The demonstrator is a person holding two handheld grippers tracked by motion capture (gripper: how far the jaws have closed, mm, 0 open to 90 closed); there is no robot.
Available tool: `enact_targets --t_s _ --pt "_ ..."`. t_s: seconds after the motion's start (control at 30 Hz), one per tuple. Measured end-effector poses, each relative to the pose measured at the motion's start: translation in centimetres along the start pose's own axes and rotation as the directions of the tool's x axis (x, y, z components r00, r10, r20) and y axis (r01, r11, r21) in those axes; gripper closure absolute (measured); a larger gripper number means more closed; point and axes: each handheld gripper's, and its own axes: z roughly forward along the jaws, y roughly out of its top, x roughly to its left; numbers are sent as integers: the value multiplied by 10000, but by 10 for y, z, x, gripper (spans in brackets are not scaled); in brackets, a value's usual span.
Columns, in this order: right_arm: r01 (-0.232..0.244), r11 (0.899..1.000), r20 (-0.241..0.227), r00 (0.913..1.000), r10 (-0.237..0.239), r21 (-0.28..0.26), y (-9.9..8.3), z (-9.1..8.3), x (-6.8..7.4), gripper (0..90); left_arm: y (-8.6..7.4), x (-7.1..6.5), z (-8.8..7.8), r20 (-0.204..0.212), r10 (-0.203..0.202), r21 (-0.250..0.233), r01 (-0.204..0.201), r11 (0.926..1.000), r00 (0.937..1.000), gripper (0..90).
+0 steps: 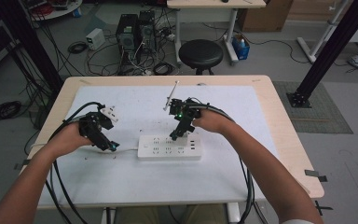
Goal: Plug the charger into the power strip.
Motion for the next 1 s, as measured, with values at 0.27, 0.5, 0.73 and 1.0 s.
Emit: enact_targets --t_s 0.27,0.5,0.73,1.0 --pt "-232 9969 686 9972 284 -752 -13 -32 -2 103 1 -1 -1 -13 17 -3 -17 10000 10000 212" --pt "-681 9937 891 9931 761 -892 -40 -61 -4 7 4 -2 -4 -42 20 -103 -21 9999 10000 212" --pt "-1186 9880 1112 9853 1294 -986 -74 -87 5 7 5 -4 -8 -109 118 -144 -119 9998 9999 212" --pt "-1433 9878 1385 9788 1506 -617 -110 -100 22 7 6 -7 -10 -149 176 -179 -178 9997 9997 212"
